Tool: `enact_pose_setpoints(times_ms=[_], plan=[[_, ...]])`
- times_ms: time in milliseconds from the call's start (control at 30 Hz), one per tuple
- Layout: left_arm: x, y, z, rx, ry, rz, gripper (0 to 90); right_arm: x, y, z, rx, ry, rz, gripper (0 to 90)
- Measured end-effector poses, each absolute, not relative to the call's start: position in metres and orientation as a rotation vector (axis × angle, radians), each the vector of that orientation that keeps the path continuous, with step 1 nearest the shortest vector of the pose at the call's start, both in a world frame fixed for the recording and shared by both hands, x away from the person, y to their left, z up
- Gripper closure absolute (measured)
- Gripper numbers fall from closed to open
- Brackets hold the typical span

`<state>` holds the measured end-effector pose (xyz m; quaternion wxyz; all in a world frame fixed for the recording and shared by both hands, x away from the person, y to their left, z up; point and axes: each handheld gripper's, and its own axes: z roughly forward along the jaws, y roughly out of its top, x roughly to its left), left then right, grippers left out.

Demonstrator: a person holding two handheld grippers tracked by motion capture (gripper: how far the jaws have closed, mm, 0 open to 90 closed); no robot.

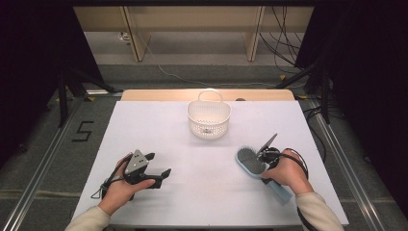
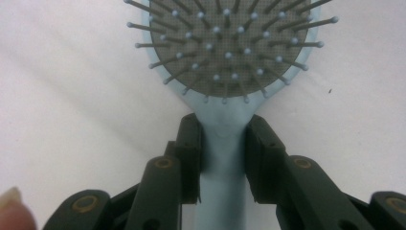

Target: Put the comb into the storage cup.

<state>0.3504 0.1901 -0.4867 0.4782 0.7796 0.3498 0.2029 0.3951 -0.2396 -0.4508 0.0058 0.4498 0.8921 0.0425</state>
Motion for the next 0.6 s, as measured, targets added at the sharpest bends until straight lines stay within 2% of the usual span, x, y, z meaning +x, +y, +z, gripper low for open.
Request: enact_pose_setpoints(times_ms=[600], plan=[[0.35,0.191,-0.486,1.899,0.855,0.494,13.7,0.393,-0.251,-0.447,1.479,2.761,0.268,70.6]])
